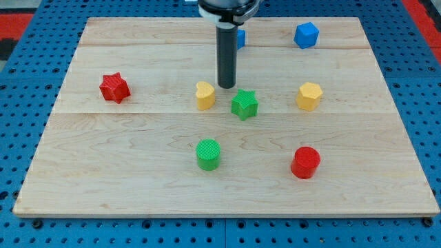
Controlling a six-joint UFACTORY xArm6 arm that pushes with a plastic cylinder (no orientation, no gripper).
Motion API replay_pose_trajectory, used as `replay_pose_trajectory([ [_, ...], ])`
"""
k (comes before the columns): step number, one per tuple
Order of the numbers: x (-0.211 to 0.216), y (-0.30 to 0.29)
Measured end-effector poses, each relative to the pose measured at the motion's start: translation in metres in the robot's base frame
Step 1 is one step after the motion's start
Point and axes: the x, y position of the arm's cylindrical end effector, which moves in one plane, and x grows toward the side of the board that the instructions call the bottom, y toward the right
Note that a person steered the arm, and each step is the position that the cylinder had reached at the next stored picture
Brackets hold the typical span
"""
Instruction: Push the yellow hexagon into the green star
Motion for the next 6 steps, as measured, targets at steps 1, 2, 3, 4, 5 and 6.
replay_pose_trajectory([
  [1, 0.005, 0.062],
  [2, -0.001, 0.134],
  [3, -0.008, 0.217],
  [4, 0.059, 0.205],
  [5, 0.061, 0.147],
  [6, 0.020, 0.149],
])
